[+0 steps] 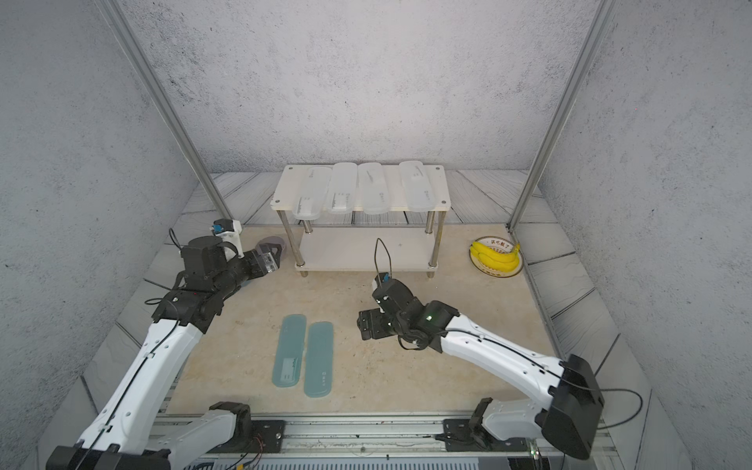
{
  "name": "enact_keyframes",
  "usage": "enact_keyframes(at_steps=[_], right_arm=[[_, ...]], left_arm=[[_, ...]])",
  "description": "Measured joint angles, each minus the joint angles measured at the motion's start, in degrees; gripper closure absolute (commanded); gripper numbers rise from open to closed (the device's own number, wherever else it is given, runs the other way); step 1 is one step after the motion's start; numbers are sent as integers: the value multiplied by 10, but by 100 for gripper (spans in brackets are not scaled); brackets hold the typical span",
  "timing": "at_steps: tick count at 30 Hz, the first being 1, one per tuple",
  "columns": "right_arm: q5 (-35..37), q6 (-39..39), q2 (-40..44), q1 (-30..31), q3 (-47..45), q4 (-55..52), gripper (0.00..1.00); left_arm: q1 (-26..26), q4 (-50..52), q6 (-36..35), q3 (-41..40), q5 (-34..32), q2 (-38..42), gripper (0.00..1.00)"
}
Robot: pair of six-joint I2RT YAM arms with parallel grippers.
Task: Place the pencil cases on the shelf according to color
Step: Adjust the pencil case on the shelf, then pick up the pencil case from the center of the board.
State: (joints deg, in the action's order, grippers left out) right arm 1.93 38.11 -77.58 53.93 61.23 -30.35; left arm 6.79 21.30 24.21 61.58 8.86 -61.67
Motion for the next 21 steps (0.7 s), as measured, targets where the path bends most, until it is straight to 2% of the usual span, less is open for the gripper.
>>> enact_keyframes(at_steps=[5, 9, 13, 21], right_arm=[[-10, 23, -163, 34, 67, 0, 0], [-25, 30, -251, 58, 108, 10, 0], [-38, 37, -283, 70, 113, 13, 0], [-43, 34, -283, 70, 109, 18, 0]], left_arm=[[-32, -39, 11, -20, 41, -57, 1], [-38, -90, 6, -20, 60, -122, 1], [-38, -153, -9, -20, 87, -166, 1], [-38, -242, -12, 8, 142, -268, 0]])
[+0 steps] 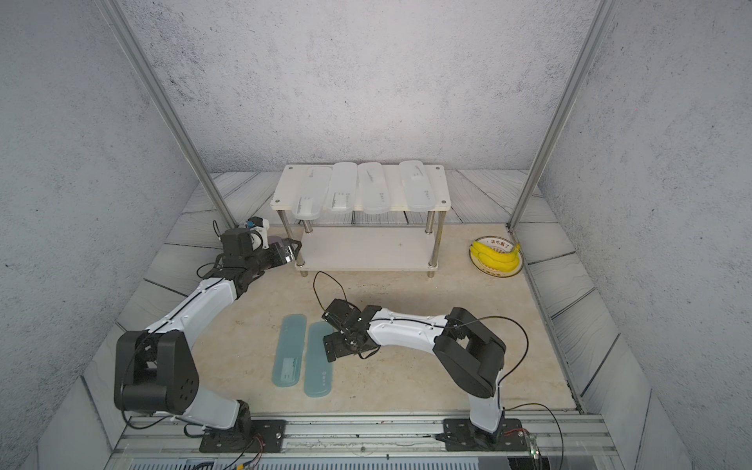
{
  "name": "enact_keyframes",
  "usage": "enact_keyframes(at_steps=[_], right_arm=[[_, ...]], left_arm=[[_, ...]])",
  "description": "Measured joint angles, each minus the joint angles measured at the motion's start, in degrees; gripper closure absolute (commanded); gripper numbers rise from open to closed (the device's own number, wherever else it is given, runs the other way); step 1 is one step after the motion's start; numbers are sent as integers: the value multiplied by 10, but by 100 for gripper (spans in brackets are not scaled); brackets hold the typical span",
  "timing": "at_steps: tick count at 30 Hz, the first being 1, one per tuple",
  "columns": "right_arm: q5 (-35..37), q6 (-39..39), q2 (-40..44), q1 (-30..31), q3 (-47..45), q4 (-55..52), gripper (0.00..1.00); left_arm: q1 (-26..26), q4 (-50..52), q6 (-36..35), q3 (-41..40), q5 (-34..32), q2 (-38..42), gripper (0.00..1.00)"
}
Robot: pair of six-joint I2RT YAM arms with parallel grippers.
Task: Place the pencil cases on the shelf according to color
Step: Pick up the pencil case from the center of the board.
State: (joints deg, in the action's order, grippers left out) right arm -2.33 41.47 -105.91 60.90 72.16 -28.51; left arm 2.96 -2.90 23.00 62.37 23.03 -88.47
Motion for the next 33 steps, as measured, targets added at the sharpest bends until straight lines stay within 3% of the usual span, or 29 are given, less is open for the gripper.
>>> enact_keyframes(at_steps=[8, 15, 21, 29, 33], right_arm=[[-3, -14, -74, 22, 118, -41, 0], [-3, -30, -153, 44, 210, -93, 0], [16, -37, -206, 53, 282, -156, 0], [40, -44, -212, 55, 296, -183, 0], [52, -47, -188, 54, 253, -155, 0]], left_arm=[[0, -6, 3, -6, 2, 10, 1], [-1, 46, 19, -76, -62, 128, 1], [-2, 113, 26, -87, -100, 180, 1], [-2, 224, 19, -87, -159, 246, 1], [-2, 262, 12, -84, -180, 282, 1]])
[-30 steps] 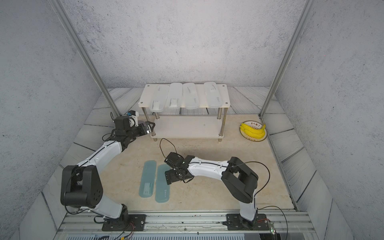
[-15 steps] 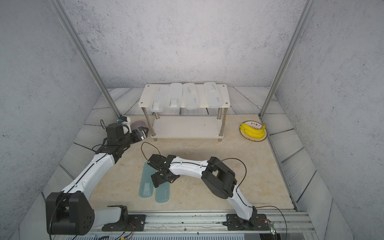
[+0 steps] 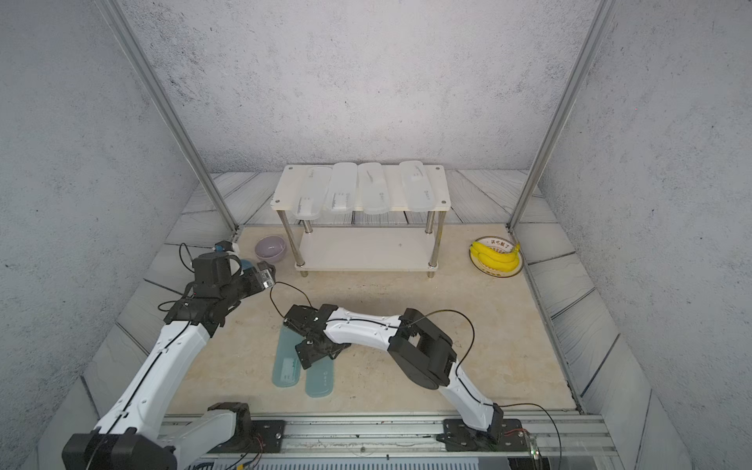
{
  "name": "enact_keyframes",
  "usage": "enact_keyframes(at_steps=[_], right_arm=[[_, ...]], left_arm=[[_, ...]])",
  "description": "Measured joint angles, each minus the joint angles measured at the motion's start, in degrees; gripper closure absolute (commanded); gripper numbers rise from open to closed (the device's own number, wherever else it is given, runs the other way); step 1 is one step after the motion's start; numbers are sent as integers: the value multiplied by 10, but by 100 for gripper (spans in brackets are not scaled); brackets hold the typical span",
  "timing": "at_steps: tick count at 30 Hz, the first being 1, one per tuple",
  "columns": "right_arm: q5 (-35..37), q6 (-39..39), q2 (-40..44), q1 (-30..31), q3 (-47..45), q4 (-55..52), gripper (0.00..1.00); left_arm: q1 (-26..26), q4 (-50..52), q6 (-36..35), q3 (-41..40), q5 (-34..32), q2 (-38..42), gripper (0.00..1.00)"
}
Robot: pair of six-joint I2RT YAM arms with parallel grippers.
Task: Place the pencil cases on the shelf according to color
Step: Pick up the pencil case from the center of the board.
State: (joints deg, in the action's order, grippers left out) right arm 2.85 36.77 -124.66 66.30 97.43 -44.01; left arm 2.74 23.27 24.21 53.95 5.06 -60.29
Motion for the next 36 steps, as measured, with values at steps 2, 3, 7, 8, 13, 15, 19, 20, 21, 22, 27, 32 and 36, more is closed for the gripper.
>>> enact_keyframes(at_steps=[2, 3, 7, 8, 13, 15, 19, 20, 21, 22, 27, 32, 36], right_arm=[[7, -2, 33, -7, -50, 13, 0], [10, -4, 49, -11, -74, 16, 0], [38, -10, 115, -28, -156, 6, 0], [43, -10, 129, -31, -171, 1, 0], [45, 10, 220, -33, -251, 4, 0], [35, 21, 263, -30, -293, 21, 0], [16, 34, 316, -24, -363, 47, 0], [13, 37, 318, -22, -371, 50, 0], [11, 37, 318, -19, -374, 50, 0], [7, 37, 318, -16, -377, 51, 0], [-5, 35, 302, 1, -357, 50, 0], [-24, 22, 234, 4, -317, 49, 0], [-28, 18, 193, 4, -294, 35, 0]], left_arm=[[0, 14, -3, 3, -6, 12, 1], [0, 18, -3, 5, -6, 16, 1], [0, 27, -4, 5, -3, 22, 1], [0, 29, -4, 5, -1, 22, 1], [0, 36, -4, 5, 10, 24, 1], [0, 35, -4, 5, 12, 30, 1], [0, 35, -4, 2, 17, 43, 1], [0, 35, -5, 2, 19, 44, 1], [0, 35, -5, 2, 21, 44, 1], [0, 35, -5, 1, 23, 44, 1], [0, 34, -4, 1, 31, 44, 1], [0, 33, -4, -8, 33, 51, 1], [0, 34, -4, -9, 33, 59, 1]])
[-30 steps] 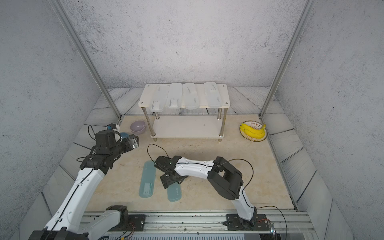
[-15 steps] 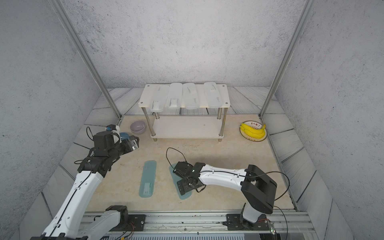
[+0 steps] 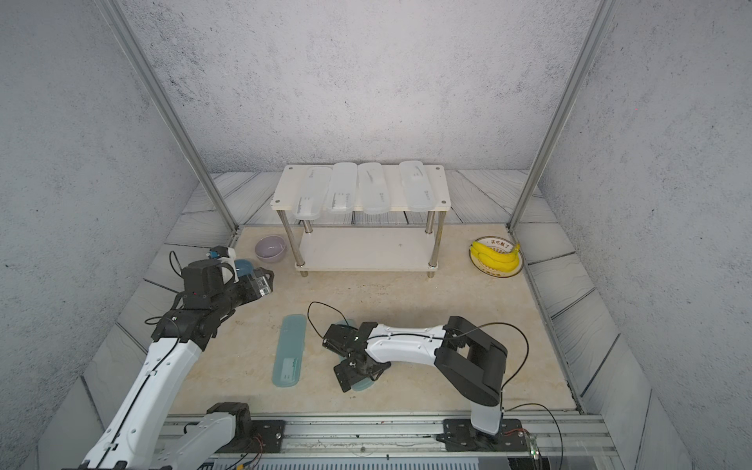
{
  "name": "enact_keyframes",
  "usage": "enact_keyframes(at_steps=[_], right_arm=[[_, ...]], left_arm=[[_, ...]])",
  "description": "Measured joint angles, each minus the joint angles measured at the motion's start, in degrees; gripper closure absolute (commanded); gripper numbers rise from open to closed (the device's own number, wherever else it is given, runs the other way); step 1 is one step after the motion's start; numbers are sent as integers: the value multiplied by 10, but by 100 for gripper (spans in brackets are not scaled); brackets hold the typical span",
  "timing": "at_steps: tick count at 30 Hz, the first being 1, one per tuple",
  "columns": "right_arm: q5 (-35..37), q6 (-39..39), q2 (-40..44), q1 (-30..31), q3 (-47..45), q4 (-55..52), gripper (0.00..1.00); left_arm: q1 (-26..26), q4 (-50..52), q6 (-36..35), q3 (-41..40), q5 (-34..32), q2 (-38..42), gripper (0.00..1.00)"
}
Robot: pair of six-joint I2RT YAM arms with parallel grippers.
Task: Place the pencil cases on the shelf according to color
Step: Pick up the pencil case from the center of the board.
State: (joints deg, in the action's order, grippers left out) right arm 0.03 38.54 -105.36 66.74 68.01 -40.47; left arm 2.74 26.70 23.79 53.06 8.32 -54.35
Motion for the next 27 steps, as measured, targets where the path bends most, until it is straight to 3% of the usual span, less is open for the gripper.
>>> enact_keyframes(at_steps=[14, 17, 21, 27], right_arm=[[2, 4, -29, 0, 26, -40, 4], [3, 5, -29, 0, 26, -41, 12], [7, 7, -26, 0, 23, -38, 30], [37, 23, 27, 0, -26, -31, 46]], left_arm=[[0, 0, 0, 0, -1, 4, 1], [0, 0, 0, 0, -1, 4, 1], [0, 0, 0, 0, -1, 4, 1], [0, 1, -3, 0, -4, 12, 1]])
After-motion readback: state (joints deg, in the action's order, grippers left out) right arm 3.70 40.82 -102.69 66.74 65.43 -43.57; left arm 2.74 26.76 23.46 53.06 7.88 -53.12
